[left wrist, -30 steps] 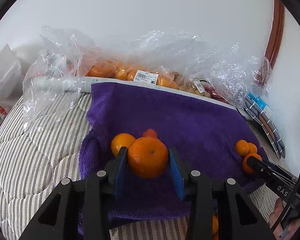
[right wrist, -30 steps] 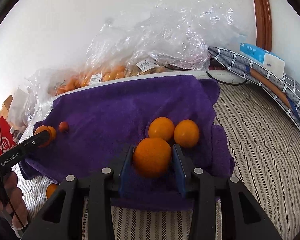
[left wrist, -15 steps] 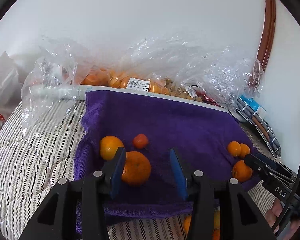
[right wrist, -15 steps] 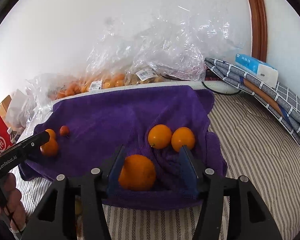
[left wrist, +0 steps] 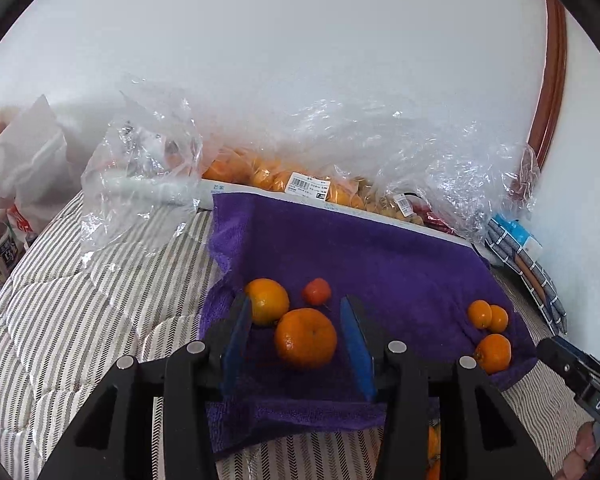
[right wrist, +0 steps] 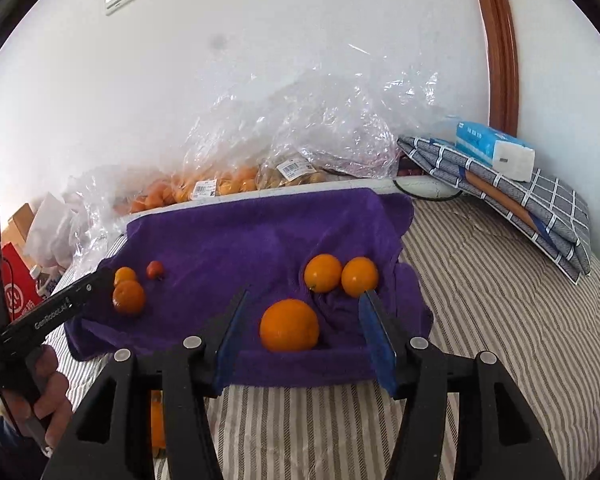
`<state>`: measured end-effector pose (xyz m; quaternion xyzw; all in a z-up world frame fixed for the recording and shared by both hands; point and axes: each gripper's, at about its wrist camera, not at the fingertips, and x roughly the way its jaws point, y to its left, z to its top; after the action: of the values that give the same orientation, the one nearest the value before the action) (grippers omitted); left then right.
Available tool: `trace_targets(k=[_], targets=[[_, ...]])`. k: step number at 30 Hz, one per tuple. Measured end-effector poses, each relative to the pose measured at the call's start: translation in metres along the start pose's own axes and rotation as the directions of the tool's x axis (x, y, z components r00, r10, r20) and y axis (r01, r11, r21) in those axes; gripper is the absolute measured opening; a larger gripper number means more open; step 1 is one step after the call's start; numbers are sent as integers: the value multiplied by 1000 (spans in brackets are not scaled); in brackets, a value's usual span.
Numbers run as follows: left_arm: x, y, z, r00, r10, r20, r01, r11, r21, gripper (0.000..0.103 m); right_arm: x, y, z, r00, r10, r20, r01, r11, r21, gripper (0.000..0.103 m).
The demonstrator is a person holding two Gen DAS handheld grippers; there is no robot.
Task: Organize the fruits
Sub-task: 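Carry both oranges onto the purple towel and open both grippers to release, then grasp a large orange with the right gripper while the left gripper grasps a yellow-green fruit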
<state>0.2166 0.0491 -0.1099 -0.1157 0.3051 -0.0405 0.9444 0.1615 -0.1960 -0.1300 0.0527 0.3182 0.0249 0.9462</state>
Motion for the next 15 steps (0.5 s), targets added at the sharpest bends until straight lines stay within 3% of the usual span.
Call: trace_targets(k=[7,15], targets=[[-34,19,-24,1000,22,-5,-22,1000,1,44,-20,18,-39,997,43,-68,-43,999,-4,44],[-60,50,-47,998,2,-68,-4,1000,-23,47,-34,50,-63,986,137,-99,-141,989,-36,42]])
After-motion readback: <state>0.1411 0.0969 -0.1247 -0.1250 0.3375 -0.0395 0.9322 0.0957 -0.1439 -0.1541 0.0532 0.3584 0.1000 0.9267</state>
